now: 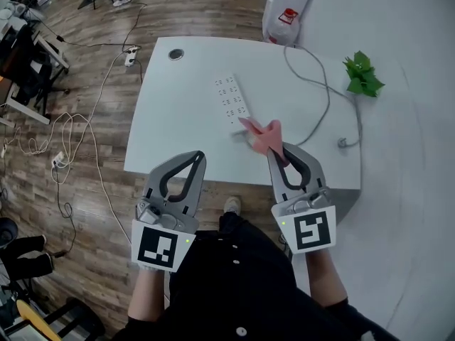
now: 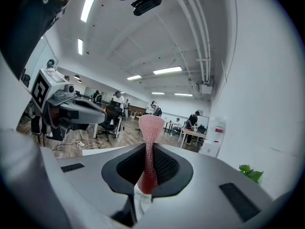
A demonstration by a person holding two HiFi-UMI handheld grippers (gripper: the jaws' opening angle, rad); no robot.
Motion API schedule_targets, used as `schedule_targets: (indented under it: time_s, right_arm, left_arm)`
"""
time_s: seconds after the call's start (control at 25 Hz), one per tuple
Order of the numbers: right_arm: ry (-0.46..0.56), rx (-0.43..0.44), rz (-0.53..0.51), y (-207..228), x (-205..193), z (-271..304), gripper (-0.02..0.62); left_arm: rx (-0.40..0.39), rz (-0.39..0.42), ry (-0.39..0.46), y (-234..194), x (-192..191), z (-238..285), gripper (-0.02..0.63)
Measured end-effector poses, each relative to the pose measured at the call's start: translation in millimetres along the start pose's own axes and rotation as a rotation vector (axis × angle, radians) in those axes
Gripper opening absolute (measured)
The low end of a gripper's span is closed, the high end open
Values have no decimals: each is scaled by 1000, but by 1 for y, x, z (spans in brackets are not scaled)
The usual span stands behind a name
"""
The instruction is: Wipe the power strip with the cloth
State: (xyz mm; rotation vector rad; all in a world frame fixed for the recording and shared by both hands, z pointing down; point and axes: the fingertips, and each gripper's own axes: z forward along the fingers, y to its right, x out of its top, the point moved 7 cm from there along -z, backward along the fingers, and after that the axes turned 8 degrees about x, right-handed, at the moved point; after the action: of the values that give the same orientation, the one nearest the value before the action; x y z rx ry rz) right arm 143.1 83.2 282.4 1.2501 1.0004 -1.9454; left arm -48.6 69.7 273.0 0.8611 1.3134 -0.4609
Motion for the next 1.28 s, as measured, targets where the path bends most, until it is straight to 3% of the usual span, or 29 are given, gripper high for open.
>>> schedule_targets:
  time_s: [0.24, 0.6, 1.28]
  right_arm:
    - [1, 29, 3, 34, -8, 19, 52]
    - [-19, 53, 13, 49, -15, 27, 51]
    - [-46, 5, -11, 71, -10, 61, 52]
  left_arm:
    - [21, -2, -20, 0, -2, 37, 14]
    - [27, 11, -27, 0, 2, 54, 13]
    - [2, 0, -27, -30, -7, 83, 14]
